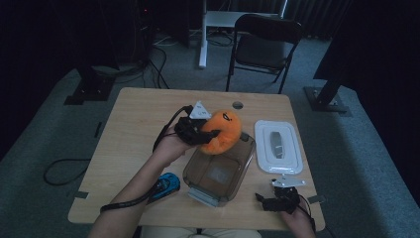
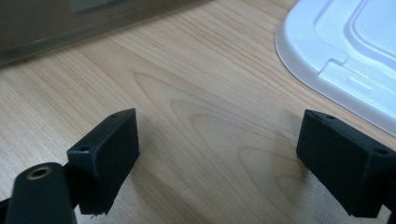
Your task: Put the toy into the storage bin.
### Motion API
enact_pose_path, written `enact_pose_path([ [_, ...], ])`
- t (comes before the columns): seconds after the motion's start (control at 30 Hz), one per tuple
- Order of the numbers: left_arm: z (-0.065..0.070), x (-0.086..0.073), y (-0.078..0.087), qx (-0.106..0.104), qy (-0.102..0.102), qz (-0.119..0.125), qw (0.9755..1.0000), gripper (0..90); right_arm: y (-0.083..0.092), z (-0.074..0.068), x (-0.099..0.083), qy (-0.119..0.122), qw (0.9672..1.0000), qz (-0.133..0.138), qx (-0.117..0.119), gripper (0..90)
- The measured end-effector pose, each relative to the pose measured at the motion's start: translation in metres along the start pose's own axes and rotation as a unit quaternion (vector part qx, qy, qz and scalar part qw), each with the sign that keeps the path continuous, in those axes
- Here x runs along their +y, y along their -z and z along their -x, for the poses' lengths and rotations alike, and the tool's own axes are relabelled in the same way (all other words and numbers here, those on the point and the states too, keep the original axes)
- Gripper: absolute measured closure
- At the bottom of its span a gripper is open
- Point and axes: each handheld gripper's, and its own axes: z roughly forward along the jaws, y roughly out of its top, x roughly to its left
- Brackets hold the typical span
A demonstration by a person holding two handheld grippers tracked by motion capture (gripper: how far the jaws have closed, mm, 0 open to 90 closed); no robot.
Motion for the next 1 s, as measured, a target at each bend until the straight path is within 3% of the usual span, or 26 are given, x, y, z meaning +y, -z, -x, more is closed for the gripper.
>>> enact_pose_path([
  [0.33, 0.009, -0.004, -0.024, -0.018, -0.007, -0.027, 0.9995, 62.6, 0.000, 0.000, 0.000, 0.000, 1.0000, 0.000, 0.000, 12.6],
  [1.0, 0.019, -0.013, -0.044, -0.043, -0.021, -0.063, 0.9969, 62.1, 0.000, 0.000, 0.000, -0.001, 1.0000, 0.000, -0.001, 12.6],
])
